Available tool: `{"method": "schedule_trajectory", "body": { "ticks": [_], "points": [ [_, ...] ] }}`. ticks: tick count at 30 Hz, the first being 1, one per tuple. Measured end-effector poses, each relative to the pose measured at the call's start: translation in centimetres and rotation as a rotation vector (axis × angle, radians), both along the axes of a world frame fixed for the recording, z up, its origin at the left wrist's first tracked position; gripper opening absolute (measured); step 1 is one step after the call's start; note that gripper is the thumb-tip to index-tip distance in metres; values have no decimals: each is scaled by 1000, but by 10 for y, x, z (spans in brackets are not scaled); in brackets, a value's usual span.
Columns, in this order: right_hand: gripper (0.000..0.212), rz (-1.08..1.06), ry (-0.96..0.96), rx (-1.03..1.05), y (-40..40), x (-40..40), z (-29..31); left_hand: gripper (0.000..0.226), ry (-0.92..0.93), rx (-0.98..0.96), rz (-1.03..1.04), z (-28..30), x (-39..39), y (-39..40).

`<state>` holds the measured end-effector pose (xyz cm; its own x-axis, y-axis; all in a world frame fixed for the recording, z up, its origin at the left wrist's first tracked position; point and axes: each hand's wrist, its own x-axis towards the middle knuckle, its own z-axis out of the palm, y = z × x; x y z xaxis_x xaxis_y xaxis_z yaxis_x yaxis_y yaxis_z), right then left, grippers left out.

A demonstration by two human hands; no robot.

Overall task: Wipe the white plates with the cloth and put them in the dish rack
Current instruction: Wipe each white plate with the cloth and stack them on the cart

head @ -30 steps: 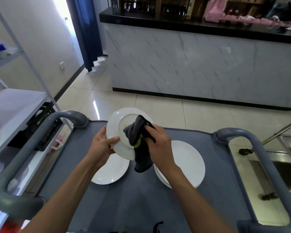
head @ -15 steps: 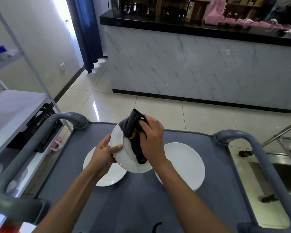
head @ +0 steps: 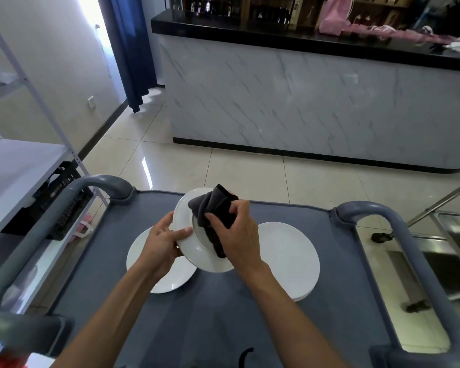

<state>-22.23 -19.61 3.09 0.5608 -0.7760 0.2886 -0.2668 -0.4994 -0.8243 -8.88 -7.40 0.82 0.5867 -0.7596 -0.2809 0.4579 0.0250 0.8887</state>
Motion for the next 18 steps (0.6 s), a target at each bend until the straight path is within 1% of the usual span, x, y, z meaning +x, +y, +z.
{"method": "schedule_trajectory", "body": {
  "ticks": [2, 3, 5, 6, 8, 10, 12, 14, 16, 18],
  "points": [
    [47, -16, -45, -41, 0, 0, -1, 45, 0, 1, -5, -1, 0, 0],
    [51, -6, -63, -84, -1, 0, -1, 45, -1, 1, -7, -1, -1, 0],
    [67, 17, -84, -187, -2, 0, -2, 46, -1, -1, -5, -1, -1, -1],
    [68, 26, -72, -242, -3, 0, -2, 45, -1, -4, -3, 0, -2, -1],
    [59, 39, -25, -352, -4, 2, -2, 44, -3, -10, -1, 2, -2, -2],
    [51, 41, 18, -411, -4, 4, -4, 44, -7, -14, 0, 4, -1, -2],
    [51, 33, 81, -412, -2, 6, -7, 45, -10, -27, -6, 5, -1, -3],
    [56, 38, 152, -376, 0, 6, -9, 46, -11, -42, -5, 7, -2, -3],
    [60, 58, 154, -345, 3, 6, -12, 45, -12, -53, 4, 8, -1, -2],
    [61, 78, 111, -330, 7, 1, -18, 45, -12, -66, 18, 9, 1, -2]
  ]
}}
